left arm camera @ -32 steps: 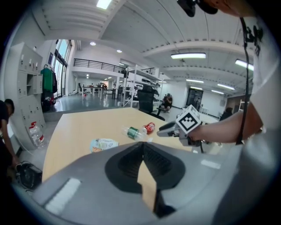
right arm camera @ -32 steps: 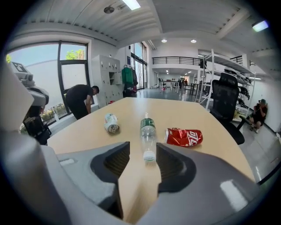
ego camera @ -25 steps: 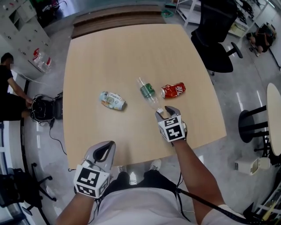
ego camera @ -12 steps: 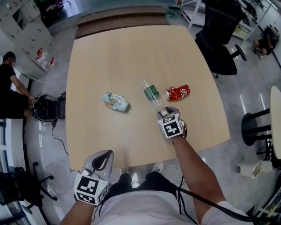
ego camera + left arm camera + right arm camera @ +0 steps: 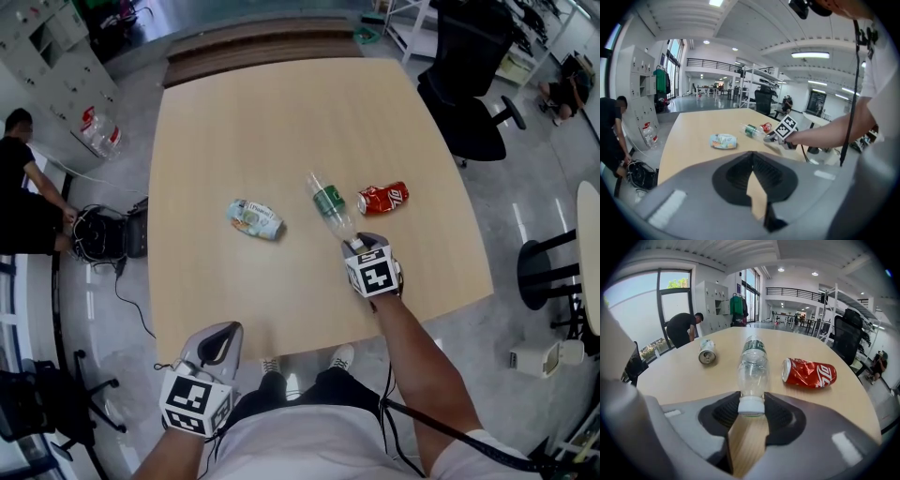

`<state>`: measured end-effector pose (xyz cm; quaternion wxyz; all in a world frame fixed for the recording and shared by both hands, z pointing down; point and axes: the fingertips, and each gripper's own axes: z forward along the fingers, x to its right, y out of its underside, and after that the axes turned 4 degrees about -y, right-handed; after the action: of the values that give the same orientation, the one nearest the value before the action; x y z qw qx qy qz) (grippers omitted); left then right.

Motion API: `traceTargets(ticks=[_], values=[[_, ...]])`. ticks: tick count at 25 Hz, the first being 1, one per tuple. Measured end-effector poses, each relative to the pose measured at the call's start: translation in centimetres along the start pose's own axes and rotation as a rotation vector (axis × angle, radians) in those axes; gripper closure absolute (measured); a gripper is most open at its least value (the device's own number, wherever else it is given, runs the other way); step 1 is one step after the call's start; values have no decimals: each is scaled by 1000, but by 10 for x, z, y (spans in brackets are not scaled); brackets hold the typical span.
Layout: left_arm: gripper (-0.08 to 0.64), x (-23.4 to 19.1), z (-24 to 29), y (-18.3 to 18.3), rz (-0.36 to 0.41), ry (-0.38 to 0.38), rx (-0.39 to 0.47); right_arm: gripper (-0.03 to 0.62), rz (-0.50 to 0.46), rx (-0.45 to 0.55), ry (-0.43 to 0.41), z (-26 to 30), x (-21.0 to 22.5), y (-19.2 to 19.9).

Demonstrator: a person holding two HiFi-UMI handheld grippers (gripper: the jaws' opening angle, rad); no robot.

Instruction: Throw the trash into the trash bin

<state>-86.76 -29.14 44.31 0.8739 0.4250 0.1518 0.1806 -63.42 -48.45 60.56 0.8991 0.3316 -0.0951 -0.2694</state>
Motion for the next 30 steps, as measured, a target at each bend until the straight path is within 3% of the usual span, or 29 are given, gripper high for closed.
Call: traceTargets(ticks=[13,20,30], values=[[552,6,5,-25,65,130,65,434,104,128,51,-88,-19,-19],[552,44,15,-45,185,329,82,434,223,206,164,-167,-23,-4],[552,134,35,-47,359,642,75,434,411,258,392,-277,-29,74]])
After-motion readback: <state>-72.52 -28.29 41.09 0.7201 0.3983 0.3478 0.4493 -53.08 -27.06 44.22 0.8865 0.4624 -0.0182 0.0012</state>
